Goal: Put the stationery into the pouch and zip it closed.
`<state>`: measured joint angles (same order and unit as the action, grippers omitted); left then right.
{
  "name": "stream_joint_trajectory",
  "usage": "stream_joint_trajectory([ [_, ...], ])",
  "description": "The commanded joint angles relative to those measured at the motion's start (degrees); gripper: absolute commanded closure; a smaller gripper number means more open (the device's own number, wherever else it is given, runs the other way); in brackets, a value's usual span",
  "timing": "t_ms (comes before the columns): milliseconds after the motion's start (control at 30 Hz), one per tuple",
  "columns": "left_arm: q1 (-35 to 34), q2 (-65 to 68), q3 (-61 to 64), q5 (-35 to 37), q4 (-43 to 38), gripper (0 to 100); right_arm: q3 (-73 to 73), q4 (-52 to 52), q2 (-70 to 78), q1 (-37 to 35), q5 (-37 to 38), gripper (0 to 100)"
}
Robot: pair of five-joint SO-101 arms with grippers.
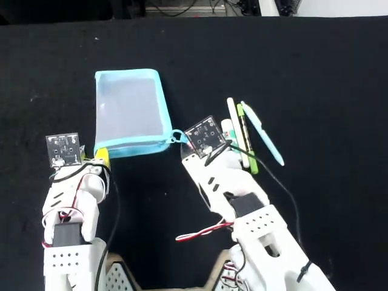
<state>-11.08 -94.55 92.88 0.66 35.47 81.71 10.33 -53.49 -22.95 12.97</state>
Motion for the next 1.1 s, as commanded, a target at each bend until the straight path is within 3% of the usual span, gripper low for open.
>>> stream_joint_trajectory([
  [0,-0.40,0.09,-1.10,0.44,-2.20,87,-3.56,-0.79,0.40,-0.70,-0.35,98.8],
  [133,-0.40,0.09,-2.86,0.18,-1.58,98,-3.56,-0.79,0.40,-0.79,-0.26,98.8],
  [267,-0.40,0.09,-13.14,0.18,8.26,97,-6.46,4.92,-0.40,-0.79,-0.18,98.8],
  [400,-0.31,0.62,-25.89,-0.79,18.37,96,-15.16,20.84,-6.11,-0.79,-0.18,98.7],
  [600,2.33,0.70,-33.98,-8.53,24.88,96,-26.15,34.37,-15.52,-0.79,-0.18,98.7],
  [767,8.13,1.32,-39.78,-9.58,29.45,96,-31.60,39.03,-16.48,-0.79,0.26,98.5],
  [967,8.84,17.05,-48.40,-12.84,30.77,97,-38.11,44.75,-16.04,-0.79,5.01,98.3],
  [1067,9.10,29.10,-58.15,-12.75,36.40,97,-40.04,49.05,-13.41,-0.79,5.10,94.7],
])
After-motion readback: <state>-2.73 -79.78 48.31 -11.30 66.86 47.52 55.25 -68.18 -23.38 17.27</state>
